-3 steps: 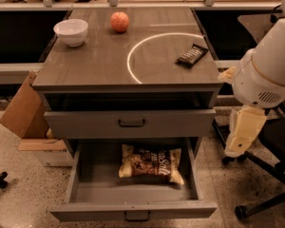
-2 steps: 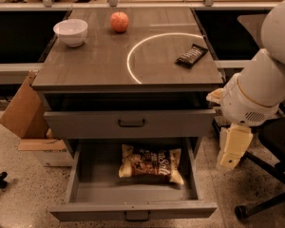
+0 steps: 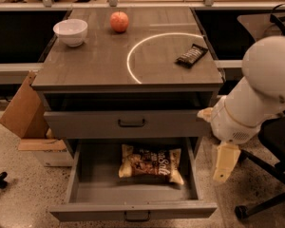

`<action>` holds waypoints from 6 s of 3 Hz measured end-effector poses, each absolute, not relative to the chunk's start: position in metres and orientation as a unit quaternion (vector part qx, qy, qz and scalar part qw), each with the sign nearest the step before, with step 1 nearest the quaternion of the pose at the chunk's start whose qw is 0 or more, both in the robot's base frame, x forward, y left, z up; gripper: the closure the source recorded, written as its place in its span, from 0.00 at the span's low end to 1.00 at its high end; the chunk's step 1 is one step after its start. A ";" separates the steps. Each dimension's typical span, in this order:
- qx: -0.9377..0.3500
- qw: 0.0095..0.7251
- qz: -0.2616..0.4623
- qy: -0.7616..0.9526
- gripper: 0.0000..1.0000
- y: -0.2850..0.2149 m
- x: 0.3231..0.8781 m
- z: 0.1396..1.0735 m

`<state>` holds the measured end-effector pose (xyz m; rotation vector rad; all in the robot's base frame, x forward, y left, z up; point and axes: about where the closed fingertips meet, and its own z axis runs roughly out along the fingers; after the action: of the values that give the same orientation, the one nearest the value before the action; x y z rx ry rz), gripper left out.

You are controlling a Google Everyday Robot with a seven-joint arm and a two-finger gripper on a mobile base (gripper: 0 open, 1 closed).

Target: Pick brown chip bag from middle drawer and place on counter

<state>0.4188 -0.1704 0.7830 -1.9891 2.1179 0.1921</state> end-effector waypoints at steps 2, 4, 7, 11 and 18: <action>-0.697 0.110 0.110 0.700 0.00 -0.161 0.414 0.716; -0.707 0.102 0.137 0.686 0.00 -0.142 0.416 0.682; -0.698 0.094 0.227 0.672 0.00 -0.106 0.418 0.605; -0.689 0.157 0.185 0.683 0.00 -0.095 0.494 0.477; -0.643 0.294 0.121 0.697 0.00 -0.074 0.565 0.423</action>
Offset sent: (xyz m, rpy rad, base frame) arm -0.0047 0.0080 -0.0563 0.0476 0.0490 0.0569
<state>0.5653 -0.0740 0.4227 -1.7134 1.8552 0.3211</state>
